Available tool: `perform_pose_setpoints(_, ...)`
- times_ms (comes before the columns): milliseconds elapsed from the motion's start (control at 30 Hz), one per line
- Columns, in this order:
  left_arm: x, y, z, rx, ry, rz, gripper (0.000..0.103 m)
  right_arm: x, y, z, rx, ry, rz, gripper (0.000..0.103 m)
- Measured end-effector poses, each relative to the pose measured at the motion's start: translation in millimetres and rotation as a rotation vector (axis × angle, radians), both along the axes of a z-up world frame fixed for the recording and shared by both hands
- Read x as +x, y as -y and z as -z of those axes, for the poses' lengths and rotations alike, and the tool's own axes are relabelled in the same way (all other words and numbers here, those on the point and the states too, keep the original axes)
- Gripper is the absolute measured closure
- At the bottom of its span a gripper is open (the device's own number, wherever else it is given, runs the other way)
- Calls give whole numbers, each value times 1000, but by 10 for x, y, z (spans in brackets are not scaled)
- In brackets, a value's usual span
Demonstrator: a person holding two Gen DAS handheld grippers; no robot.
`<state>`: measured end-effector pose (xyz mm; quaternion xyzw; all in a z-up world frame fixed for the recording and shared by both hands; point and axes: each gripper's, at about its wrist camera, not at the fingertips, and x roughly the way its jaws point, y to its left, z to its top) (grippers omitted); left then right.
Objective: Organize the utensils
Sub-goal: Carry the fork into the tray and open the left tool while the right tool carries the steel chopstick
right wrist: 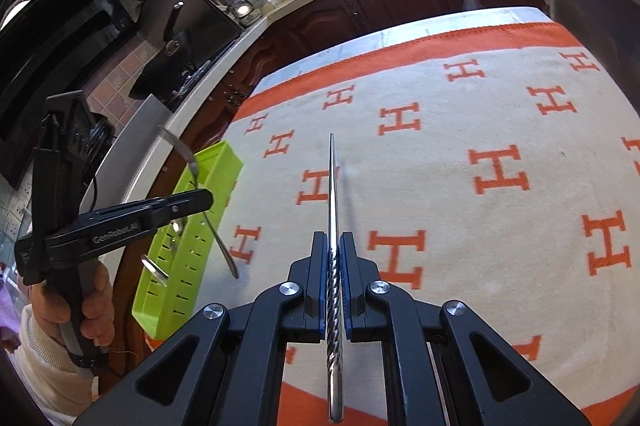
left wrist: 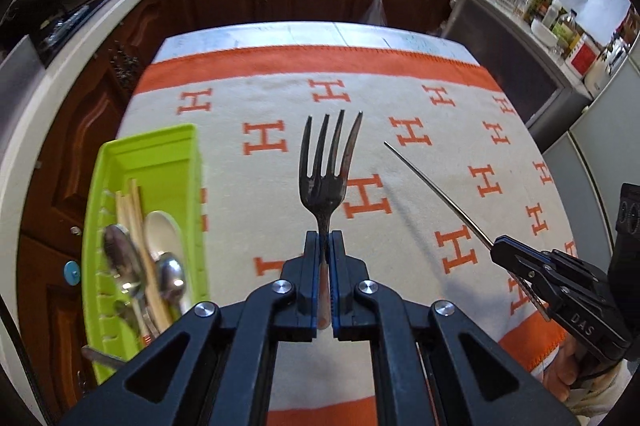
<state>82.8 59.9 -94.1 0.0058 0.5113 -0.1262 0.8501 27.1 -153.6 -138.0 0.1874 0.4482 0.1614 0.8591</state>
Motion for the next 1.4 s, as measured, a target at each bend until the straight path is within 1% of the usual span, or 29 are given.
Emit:
perform_pose_setpoints(233,-404,-466,-483,-19,90,-66,101,-77,-420,-316,11,53,-86,98)
perform_pose_setpoints(333,-592,-701,-653,-10,114,-94,101,-105,-645,-481,9,79,-135,98)
perform_pose_setpoints(433,-701,-894,-718,20,123,-128,101,-135,-904,-633,8,106,-181,98)
perform_pose_setpoints(500,-721,-1059,-682,38,108,-162,101,-141,-1074,-701,15,110,-204,98)
perform_pose_setpoints(567,-694,-1201,-562,43,68,-186,101,-141,-1214,-748,18,109,-218,98)
perform_pose_setpoints(733,-523,-1399,-104,66,-37,-192,101,-118,-1487,-810,12,93,-230,98)
perform_pose_setpoints(833,-412,-1458,93,53,-68,-191,100,-86,-1570,-811,-5,87,-223,98)
perform_pose_setpoints(967,-356,-1470,274,43,-81,-199,100,-20,-1646,-774,-28,64,-207,98)
perform_pose_setpoints(1133,-394,-1586,276,23,-64,-234,86,80,-1740,-703,-54,45,-202,98)
perform_pose_setpoints(1167,-403,-1621,271,20,-58,-242,85,98,-1773,-690,-60,42,-203,98)
perform_pose_setpoints(1233,-461,-1701,224,19,-39,-258,79,137,-1859,-658,-71,34,-207,98)
perform_pose_setpoints(1300,-509,-1783,178,24,-19,-276,76,172,-1942,-627,-81,25,-212,98)
perform_pose_setpoints(1400,-565,-1923,134,21,-1,-316,68,234,-2094,-563,-97,4,-220,98)
